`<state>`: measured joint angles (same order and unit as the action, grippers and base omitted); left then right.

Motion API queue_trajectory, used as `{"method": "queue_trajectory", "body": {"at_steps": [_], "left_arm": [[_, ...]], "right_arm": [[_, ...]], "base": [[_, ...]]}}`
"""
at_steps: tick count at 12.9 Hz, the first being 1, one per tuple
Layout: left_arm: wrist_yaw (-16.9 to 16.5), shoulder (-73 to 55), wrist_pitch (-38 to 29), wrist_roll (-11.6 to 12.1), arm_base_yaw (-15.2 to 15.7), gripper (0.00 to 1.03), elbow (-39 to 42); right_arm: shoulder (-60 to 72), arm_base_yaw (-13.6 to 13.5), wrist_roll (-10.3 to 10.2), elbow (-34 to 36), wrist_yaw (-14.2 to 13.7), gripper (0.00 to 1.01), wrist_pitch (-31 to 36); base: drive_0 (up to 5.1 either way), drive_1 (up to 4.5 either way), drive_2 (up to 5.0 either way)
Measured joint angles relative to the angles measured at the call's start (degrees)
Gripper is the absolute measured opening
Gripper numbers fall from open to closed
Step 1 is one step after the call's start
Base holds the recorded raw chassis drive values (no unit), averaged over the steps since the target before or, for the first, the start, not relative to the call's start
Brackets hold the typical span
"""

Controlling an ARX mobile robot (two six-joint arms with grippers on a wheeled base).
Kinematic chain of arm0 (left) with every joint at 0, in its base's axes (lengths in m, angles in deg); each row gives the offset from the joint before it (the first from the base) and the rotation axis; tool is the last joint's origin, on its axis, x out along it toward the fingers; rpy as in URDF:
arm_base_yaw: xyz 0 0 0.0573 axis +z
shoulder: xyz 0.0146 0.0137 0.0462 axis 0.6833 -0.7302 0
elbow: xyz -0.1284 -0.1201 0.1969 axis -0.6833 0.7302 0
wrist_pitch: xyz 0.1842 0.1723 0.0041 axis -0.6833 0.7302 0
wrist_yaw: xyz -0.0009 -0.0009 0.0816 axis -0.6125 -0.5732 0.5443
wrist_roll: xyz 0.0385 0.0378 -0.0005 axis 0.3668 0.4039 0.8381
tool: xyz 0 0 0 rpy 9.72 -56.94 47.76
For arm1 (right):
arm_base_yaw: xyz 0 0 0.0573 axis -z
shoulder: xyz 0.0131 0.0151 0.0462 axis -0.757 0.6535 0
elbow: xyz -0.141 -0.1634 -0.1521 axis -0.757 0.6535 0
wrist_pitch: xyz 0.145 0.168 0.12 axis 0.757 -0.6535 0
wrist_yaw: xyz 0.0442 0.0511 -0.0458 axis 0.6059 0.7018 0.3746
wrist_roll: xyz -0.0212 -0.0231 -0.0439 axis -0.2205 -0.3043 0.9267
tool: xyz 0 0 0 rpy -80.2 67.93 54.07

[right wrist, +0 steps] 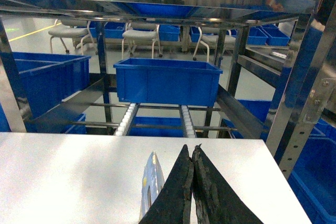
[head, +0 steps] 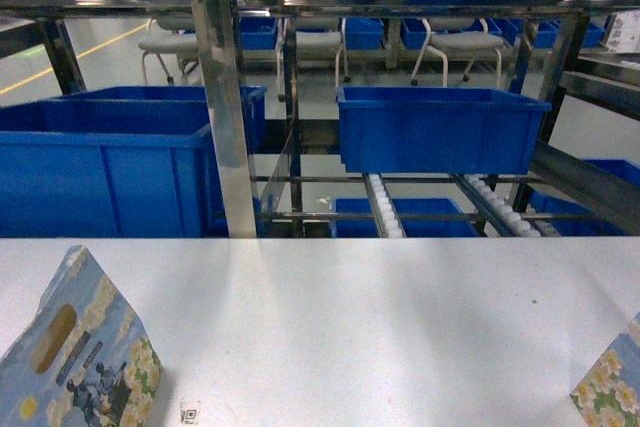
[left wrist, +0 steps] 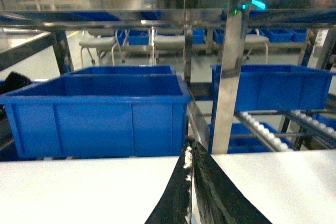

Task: Move flower gift bag to table near conveyor

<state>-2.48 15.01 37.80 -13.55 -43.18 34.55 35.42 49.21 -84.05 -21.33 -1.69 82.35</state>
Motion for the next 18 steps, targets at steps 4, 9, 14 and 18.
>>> {"method": "queue_trajectory", "body": {"at_steps": [4,9,14,18], "left_arm": [[0.0,8.8,7.5,0.0,0.0,0.02,0.0],[0.0,17.7,16.4,0.0,0.0,0.02,0.0],[0.0,23.1,21.9,0.0,0.0,0.02,0.0],[0.0,32.6,32.7,0.0,0.0,0.02,0.0]], "right_arm": [[0.0,0.0,0.0,0.0,0.0,0.02,0.0],[0.0,0.0,0.0,0.0,0.0,0.02,0.0],[0.0,0.0,0.0,0.0,0.0,0.02,0.0],[0.0,0.0,0.0,0.0,0.0,0.02,0.1]], "base": [[0.0,0.00,0.0],[0.0,0.00,0.0],[0.0,0.00,0.0],[0.0,0.00,0.0]]}}
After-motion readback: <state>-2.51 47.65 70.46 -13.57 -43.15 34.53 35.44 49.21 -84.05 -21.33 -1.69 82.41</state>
